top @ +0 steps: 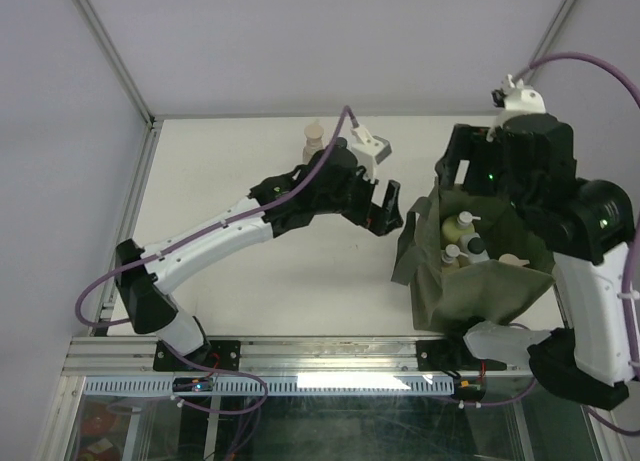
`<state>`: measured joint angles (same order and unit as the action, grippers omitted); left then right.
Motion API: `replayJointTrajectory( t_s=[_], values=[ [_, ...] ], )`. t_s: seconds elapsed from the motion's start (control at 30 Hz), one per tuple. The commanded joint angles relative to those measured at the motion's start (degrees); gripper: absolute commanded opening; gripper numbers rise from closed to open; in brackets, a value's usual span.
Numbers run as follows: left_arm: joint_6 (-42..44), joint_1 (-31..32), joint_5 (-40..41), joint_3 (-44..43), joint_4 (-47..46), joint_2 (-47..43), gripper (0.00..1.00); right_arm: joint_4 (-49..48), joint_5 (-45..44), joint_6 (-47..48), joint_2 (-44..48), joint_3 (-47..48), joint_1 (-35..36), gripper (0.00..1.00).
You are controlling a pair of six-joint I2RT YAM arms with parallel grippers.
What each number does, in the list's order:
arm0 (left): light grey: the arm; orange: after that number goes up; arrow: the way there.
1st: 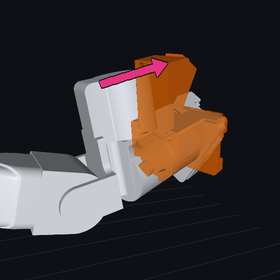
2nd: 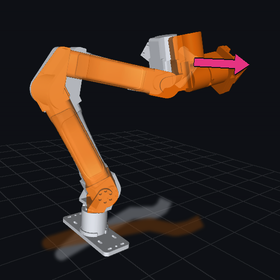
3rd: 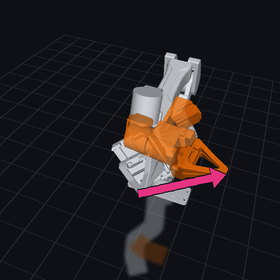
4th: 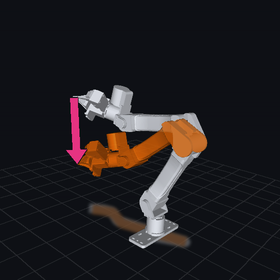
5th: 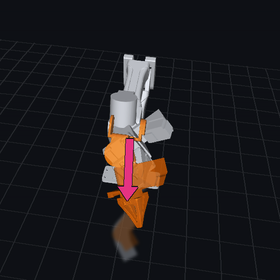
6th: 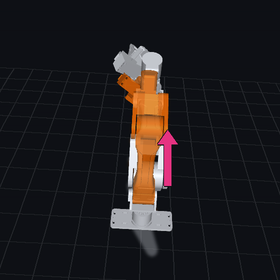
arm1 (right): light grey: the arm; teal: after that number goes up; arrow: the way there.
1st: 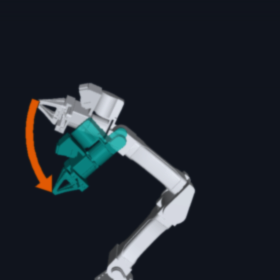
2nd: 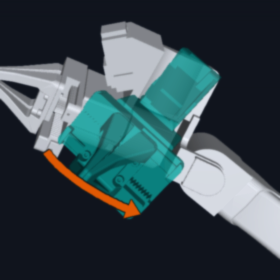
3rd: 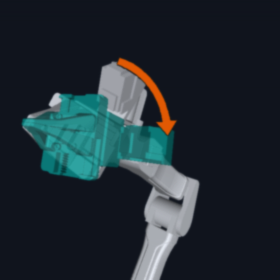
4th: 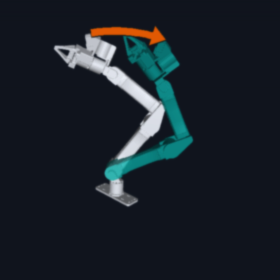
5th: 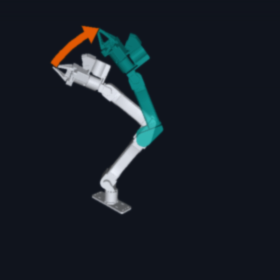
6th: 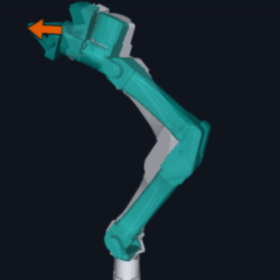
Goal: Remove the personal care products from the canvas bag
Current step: Take out the care product from the canvas bag.
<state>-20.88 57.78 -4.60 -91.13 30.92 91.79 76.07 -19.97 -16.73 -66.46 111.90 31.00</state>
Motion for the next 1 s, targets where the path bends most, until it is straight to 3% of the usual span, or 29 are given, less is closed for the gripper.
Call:
replayJointTrajectory(
  t_s=[0.0,0.27,0.53,0.63,0.83,0.97],
  values=[
    [-1.0,2.3,-8.2,-6.8,-3.5,3.3,0.99,9.3,-1.8,-11.4,8.5,-7.8,0.0,0.75],
    [-2.8,4.0,-13.4,-10.1,-5.6,8.4,0.99,11.4,3.5,-24.2,23.6,-22.3,0.0,0.53],
    [-4.9,5.9,-18.4,-10.0,-5.0,13.0,0.99,11.5,10.1,-29.8,29.8,-37.6,0.0,0.52],
    [-4.6,6.6,-18.8,-8.0,-4.4,13.4,0.99,11.7,10.4,-31.8,31.4,-40.8,0.0,0.46],
    [-5.4,7.9,-16.1,-3.8,-3.3,15.0,0.98,11.8,8.0,-33.1,33.7,-39.6,0.0,0.43],
    [-4.8,9.5,-14.0,-2.1,-3.3,15.9,0.97,11.0,3.6,-31.4,33.3,-32.4,0.2,0.5]
  ],
)
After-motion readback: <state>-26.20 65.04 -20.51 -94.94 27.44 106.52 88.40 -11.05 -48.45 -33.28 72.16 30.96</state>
